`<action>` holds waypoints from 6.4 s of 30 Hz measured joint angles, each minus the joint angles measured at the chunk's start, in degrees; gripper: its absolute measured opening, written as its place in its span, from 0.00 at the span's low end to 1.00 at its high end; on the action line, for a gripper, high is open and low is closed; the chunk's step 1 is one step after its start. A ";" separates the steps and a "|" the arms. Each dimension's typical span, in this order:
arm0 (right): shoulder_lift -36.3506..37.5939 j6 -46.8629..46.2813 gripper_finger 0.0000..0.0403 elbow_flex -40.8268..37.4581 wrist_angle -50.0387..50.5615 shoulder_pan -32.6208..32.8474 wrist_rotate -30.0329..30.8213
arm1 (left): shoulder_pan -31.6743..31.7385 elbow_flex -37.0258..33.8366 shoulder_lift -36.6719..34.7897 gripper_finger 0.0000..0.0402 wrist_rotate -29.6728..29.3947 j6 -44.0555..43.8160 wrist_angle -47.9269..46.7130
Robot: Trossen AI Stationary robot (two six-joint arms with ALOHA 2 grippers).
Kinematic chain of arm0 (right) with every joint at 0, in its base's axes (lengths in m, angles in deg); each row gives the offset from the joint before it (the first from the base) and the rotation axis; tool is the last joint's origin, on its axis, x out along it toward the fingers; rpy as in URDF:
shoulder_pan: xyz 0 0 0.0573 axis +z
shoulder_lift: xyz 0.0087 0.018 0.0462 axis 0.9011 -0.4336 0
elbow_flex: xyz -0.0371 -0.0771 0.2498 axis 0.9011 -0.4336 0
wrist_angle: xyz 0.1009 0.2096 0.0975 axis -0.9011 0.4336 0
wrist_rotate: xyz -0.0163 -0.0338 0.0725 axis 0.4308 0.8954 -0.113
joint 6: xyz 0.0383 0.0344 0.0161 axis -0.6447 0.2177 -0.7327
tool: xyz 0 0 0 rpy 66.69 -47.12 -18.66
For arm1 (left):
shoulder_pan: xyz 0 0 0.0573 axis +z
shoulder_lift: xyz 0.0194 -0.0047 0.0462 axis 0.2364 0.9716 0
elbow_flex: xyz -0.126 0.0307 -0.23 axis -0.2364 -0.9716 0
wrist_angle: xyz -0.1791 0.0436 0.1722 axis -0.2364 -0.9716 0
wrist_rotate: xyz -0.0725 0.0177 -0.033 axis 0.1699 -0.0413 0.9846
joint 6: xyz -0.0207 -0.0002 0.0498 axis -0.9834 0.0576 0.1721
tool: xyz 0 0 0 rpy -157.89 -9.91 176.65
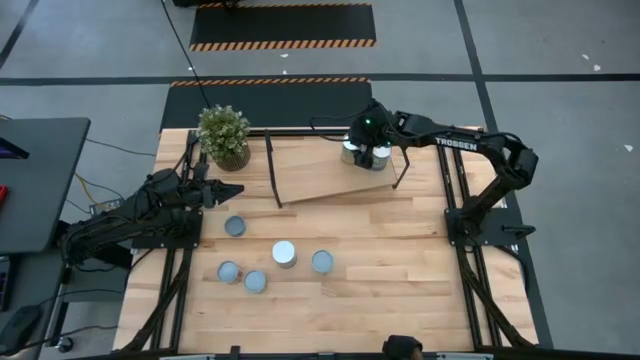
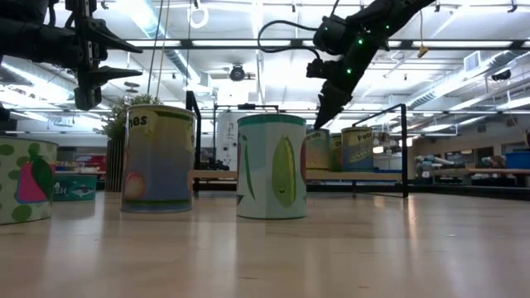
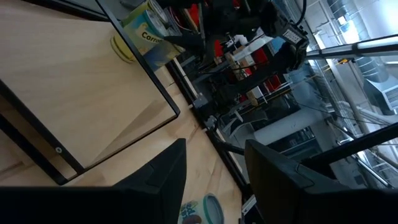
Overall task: Pick and place cans onto a shelf
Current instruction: Put the canned carrots on the shelf, then put the canned peaches on the shelf
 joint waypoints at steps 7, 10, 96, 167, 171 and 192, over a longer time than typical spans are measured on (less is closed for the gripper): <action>0.00 0.39 0.93 2.45 0.99 1.81 1.04 | -0.02 0.00 0.00 0.42 0.00 0.11 -0.01; -0.05 1.78 0.93 2.45 -0.72 3.20 1.40 | -0.01 0.00 0.00 0.42 -0.01 0.15 -0.01; -7.02 9.44 0.93 9.42 -7.19 12.80 9.54 | 0.00 0.00 0.02 0.42 -0.33 1.49 1.01; -36.68 -24.15 0.95 28.50 -8.21 40.64 -4.48 | -0.68 0.00 1.14 0.42 0.52 4.82 2.10; -36.68 -24.76 0.88 27.26 -8.27 40.19 -4.96 | -0.68 0.00 1.14 0.42 0.52 4.49 2.10; -28.80 -16.49 0.79 27.33 -5.07 35.03 -5.22 | -0.68 0.00 1.14 0.42 1.32 3.02 2.20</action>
